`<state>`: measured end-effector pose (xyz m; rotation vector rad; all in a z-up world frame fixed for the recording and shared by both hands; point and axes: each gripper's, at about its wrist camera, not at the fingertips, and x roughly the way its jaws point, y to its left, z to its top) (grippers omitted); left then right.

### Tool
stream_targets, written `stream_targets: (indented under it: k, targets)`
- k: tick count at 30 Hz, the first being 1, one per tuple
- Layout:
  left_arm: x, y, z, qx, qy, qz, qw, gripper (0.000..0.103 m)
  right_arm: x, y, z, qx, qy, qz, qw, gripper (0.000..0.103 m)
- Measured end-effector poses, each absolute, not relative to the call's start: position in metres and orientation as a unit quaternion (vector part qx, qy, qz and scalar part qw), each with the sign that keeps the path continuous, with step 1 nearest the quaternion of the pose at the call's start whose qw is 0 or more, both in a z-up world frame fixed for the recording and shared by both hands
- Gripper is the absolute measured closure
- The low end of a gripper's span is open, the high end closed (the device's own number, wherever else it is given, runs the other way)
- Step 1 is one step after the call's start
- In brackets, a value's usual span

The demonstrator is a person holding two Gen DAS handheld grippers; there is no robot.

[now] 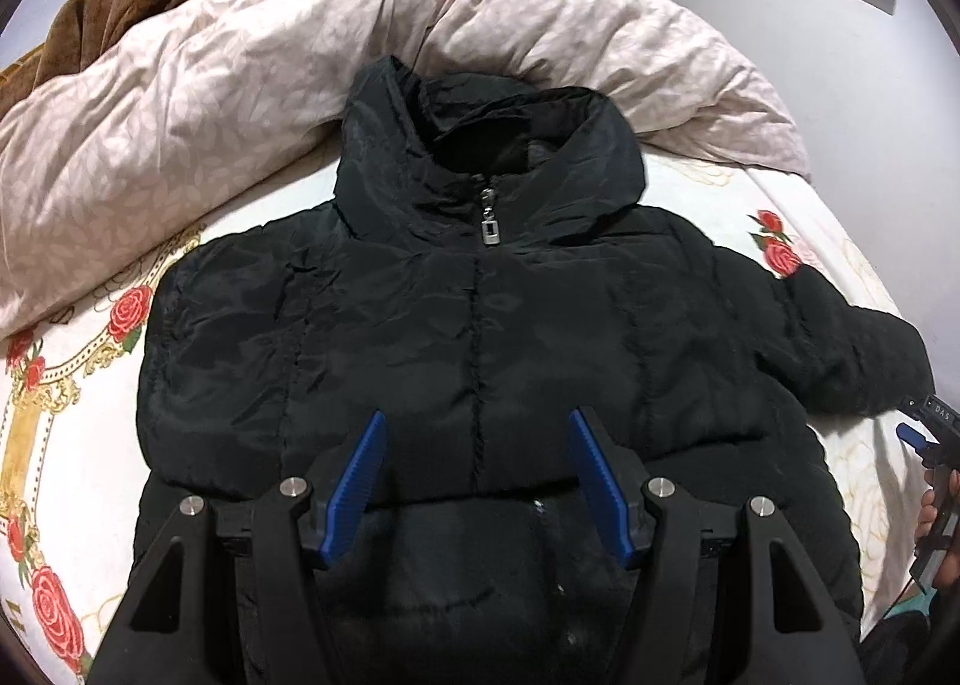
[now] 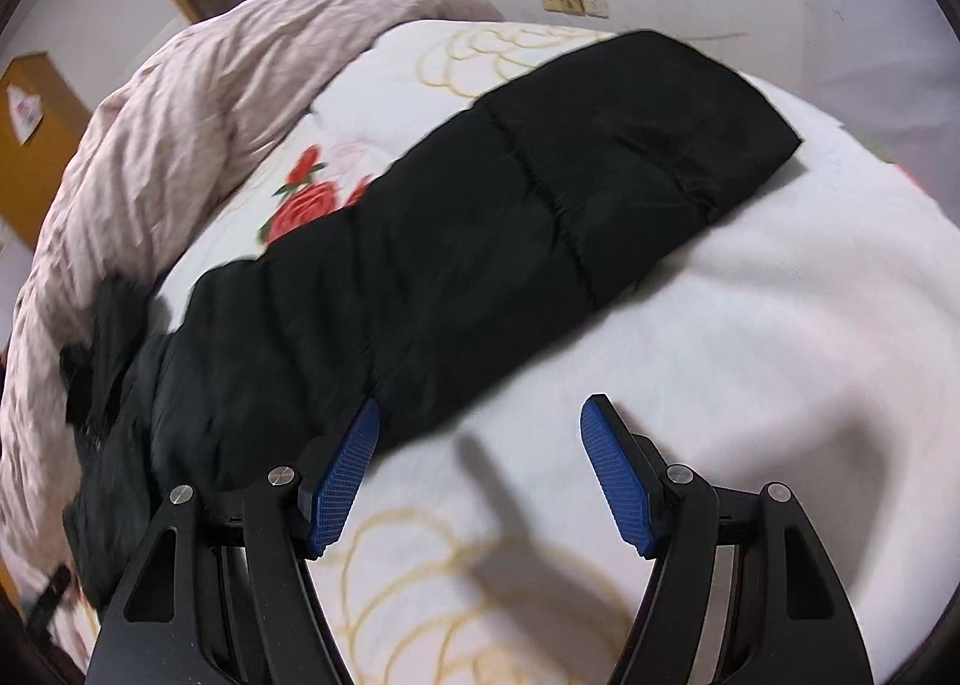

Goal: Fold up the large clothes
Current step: 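Grasp the other black sleeve with the right tool and lift it, then fold the held sleeve across the jacket body with the right tool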

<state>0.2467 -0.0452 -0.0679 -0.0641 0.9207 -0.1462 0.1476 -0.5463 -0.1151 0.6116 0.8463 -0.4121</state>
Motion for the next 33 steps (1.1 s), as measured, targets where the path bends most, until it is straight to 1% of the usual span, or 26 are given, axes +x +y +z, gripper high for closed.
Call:
stream_targets:
  k: [8, 9, 10, 11, 14, 19, 23, 29, 33]
  targets:
    - [0.259, -0.033, -0.088, -0.033, 0.461, -0.061, 0.885, 0.038, 0.174, -0.571, -0.126, 0.318, 0.373, -0.211, 0.845, 0.033]
    - [0.260, -0.031, -0.089, -0.033, 0.463, -0.059, 0.884, 0.038, 0.176, -0.574, -0.126, 0.324, 0.367, -0.213, 0.846, 0.040]
    - [0.260, -0.029, -0.090, -0.035, 0.464, -0.057, 0.883, 0.038, 0.177, -0.576, -0.126, 0.325, 0.365, -0.217, 0.845, 0.049]
    - [0.260, -0.027, -0.091, -0.038, 0.464, -0.056, 0.883, 0.038, 0.180, -0.576, -0.125, 0.325, 0.365, -0.217, 0.845, 0.063]
    - [0.258, -0.023, -0.092, -0.043, 0.466, -0.052, 0.882, 0.038, 0.181, -0.571, -0.116, 0.324, 0.365, -0.208, 0.848, 0.084]
    - [0.250, -0.018, -0.080, -0.047, 0.458, -0.053, 0.886, 0.038, 0.178, -0.548, -0.075, 0.295, 0.348, -0.193, 0.869, 0.087]
    - [0.240, -0.015, -0.064, -0.049, 0.447, -0.058, 0.891, 0.038, 0.171, -0.522, -0.026, 0.271, 0.318, -0.166, 0.893, 0.087]
    - [0.222, -0.002, -0.045, -0.064, 0.428, -0.058, 0.900, 0.038, 0.176, -0.450, 0.050, 0.212, 0.282, -0.089, 0.931, 0.087]
    - [0.209, 0.014, -0.039, -0.075, 0.424, -0.049, 0.901, 0.038, 0.191, -0.390, 0.067, 0.180, 0.290, -0.029, 0.940, 0.087]
